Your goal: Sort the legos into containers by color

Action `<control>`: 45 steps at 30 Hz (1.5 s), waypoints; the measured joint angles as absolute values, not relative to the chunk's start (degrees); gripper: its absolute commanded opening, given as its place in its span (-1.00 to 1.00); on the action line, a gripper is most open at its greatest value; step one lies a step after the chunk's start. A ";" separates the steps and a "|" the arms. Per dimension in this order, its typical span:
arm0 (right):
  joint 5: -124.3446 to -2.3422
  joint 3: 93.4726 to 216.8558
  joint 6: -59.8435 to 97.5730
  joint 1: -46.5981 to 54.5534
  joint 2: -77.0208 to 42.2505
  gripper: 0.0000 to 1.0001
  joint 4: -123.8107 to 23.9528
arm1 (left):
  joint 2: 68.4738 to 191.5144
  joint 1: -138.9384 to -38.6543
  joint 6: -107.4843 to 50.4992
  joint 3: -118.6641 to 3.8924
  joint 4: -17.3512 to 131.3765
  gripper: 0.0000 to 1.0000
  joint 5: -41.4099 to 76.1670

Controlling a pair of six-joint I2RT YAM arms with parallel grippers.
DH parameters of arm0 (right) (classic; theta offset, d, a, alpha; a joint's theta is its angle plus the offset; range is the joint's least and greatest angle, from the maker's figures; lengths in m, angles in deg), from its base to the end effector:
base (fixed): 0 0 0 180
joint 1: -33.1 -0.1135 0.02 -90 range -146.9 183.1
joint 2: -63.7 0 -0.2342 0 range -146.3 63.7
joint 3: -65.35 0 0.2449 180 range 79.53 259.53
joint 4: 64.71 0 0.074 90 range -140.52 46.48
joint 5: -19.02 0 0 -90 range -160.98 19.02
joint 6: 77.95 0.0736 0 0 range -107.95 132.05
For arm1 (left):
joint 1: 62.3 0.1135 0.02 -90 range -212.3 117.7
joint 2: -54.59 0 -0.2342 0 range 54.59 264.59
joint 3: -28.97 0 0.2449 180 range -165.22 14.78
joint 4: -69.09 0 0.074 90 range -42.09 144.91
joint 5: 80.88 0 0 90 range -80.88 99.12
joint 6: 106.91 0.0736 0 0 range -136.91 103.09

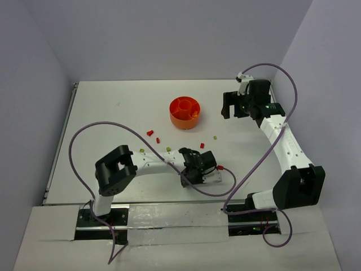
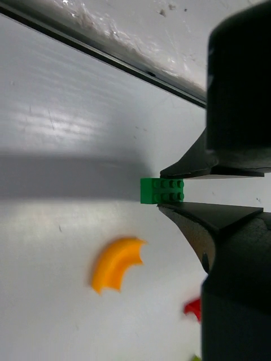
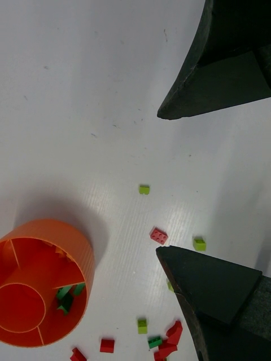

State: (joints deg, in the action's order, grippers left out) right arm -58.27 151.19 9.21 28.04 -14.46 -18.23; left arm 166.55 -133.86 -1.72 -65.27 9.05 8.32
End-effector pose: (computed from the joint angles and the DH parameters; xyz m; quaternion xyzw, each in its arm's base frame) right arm 0.3256 0.0451 0.2841 -0.1095 0.8909 0.1081 0.4274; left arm 0.1187 -0.3527 0.1119 0.6823 0.7232 -0.0442 0.0972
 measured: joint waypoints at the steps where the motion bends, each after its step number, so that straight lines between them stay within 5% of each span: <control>1: -57.90 151.20 9.25 28.04 -14.52 1.00 -18.22 | 164.98 -132.76 -1.81 -65.27 9.22 -1.00 9.00; 17: -53.57 152.74 10.55 28.11 -19.01 1.00 -18.30 | 133.35 -101.56 -14.60 -58.10 30.26 -0.99 14.55; 45: -50.34 152.63 8.03 26.34 -24.68 1.00 -17.76 | 159.52 -96.71 -23.91 -62.23 57.06 -0.88 19.27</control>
State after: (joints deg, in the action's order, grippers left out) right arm -50.34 152.63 8.03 26.34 -24.68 -17.76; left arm 159.52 -96.71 -23.91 -62.23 57.06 19.27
